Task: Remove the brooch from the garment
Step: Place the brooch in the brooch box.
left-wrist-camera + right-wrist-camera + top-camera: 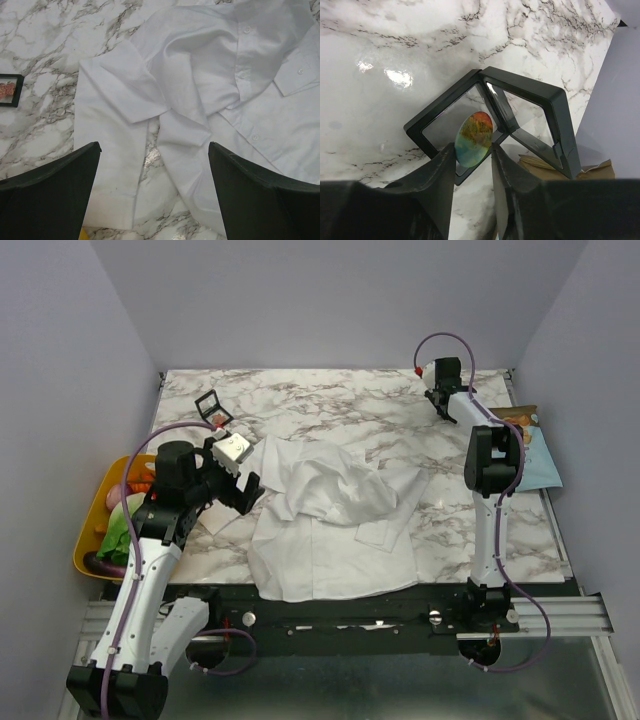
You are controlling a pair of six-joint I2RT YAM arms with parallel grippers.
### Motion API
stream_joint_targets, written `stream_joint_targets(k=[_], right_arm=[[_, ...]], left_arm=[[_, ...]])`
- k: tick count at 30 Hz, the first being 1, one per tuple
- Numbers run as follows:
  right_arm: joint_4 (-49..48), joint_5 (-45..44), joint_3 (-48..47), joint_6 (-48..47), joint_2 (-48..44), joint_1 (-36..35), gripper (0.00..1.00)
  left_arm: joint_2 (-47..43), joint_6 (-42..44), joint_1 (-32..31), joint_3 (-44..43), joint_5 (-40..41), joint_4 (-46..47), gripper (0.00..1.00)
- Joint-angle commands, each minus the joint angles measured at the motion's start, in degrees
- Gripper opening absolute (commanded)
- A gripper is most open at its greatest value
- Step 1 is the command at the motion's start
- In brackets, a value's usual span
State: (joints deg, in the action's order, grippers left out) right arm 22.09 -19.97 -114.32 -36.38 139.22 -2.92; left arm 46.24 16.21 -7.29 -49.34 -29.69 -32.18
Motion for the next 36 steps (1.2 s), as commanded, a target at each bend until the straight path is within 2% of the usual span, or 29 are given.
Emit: stream_joint_targets(k=[1,3,9,36], right_arm=[[1.6,1.3,-1.8,1.5,-0.2,0.4,0.44],[1.9,1.5,-1.9,1.7,-0.3,0.3,0.48],[2.1,2.9,-1.5,2.4,-1.8,0.3,0.50],[4.3,8.0,-1.3,5.6,-4.8,0.7,0.53]], left_arm=[[-1.0,-0.3,0.5,0.7,-2.6,0.7,0.99],[-0.9,-0.3,0.6,0.9,-2.7,0.8,0.99],[-0.9,-0.2,0.7,1.1,-3.2,0.6,0.99],[-0.3,-0.3,1.3,1.3,-4.7,0.6,0.99]])
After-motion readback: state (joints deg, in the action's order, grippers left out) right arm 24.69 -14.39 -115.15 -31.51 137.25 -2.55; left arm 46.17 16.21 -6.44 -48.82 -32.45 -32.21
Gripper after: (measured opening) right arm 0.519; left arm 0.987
